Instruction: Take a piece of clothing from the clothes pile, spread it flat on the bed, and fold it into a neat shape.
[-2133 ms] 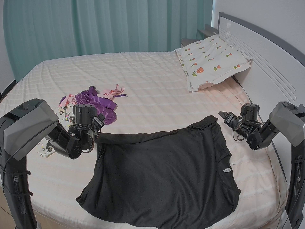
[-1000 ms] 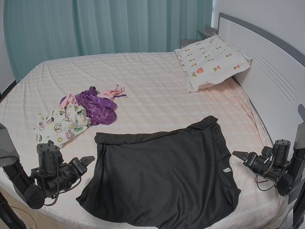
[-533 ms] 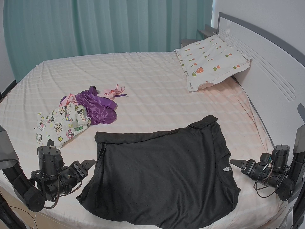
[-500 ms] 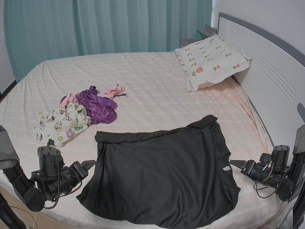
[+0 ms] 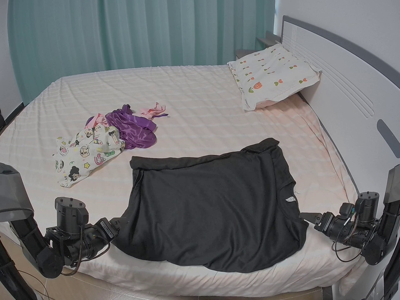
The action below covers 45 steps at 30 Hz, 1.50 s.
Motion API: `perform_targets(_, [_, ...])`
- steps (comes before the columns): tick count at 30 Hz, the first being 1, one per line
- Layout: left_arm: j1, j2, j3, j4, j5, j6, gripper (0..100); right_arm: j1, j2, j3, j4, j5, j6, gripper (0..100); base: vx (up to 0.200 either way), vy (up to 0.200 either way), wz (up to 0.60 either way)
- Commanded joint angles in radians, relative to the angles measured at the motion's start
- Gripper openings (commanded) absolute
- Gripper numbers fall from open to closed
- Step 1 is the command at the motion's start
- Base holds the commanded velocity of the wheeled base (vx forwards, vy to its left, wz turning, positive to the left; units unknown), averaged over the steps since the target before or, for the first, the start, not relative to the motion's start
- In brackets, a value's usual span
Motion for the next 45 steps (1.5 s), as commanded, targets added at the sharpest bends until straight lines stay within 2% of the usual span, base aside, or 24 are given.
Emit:
perform_targets(1, [0.001, 0.062, -0.011, -0.002, 0.004, -0.003, 100, 0.002, 0.006, 0.003, 0.000, 0.002, 0.001, 100, 0.000, 0.000, 0.00])
perform_targets(4, [0.001, 0.075, -0.022, -0.002, 0.004, -0.017, 100, 0.002, 0.004, 0.005, 0.000, 0.003, 0.001, 100, 0.000, 0.000, 0.00])
perform_targets(6, [0.001, 0.098, -0.057, -0.002, 0.008, -0.077, 100, 0.002, 0.006, 0.005, 0.000, 0.005, 0.002, 100, 0.000, 0.000, 0.00])
perform_targets(10, [0.001, 0.131, -0.102, -0.002, 0.014, -0.134, 100, 0.019, 0.014, 0.010, 0.000, 0.003, 0.002, 100, 0.000, 0.000, 0.00])
perform_targets(18, [0.002, 0.194, -0.135, -0.003, 0.022, -0.135, 100, 0.039, 0.014, 0.011, 0.000, 0.002, 0.002, 100, 0.000, 0.000, 0.00])
perform_targets(25, [0.001, 0.263, -0.195, -0.002, 0.090, -0.135, 100, 0.039, 0.014, 0.013, 0.000, 0.002, 0.002, 100, 0.000, 0.000, 0.00])
perform_targets(29, [0.002, 0.286, -0.214, -0.002, 0.100, -0.135, 100, 0.039, 0.015, 0.017, 0.000, 0.003, 0.002, 100, 0.000, 0.000, 0.00])
perform_targets(30, [0.001, 0.287, -0.212, -0.002, 0.105, -0.135, 0, 0.039, 0.015, 0.017, 0.000, 0.003, 0.002, 100, 0.000, 0.000, 0.00])
perform_targets(36, [-0.019, 0.197, -0.131, 0.001, 0.125, -0.120, 0, 0.039, 0.014, 0.023, 0.001, 0.002, 0.001, 100, 0.000, 0.000, 0.00])
perform_targets(40, [-0.026, 0.105, -0.086, 0.010, 0.133, -0.046, 0, 0.041, 0.012, 0.023, 0.012, 0.002, 0.001, 100, 0.000, 0.000, 0.00])
perform_targets(45, [-0.026, 0.052, -0.059, 0.021, 0.160, -0.005, 0, 0.061, 0.009, 0.023, 0.023, 0.000, 0.004, 100, 0.000, 0.000, 0.00])
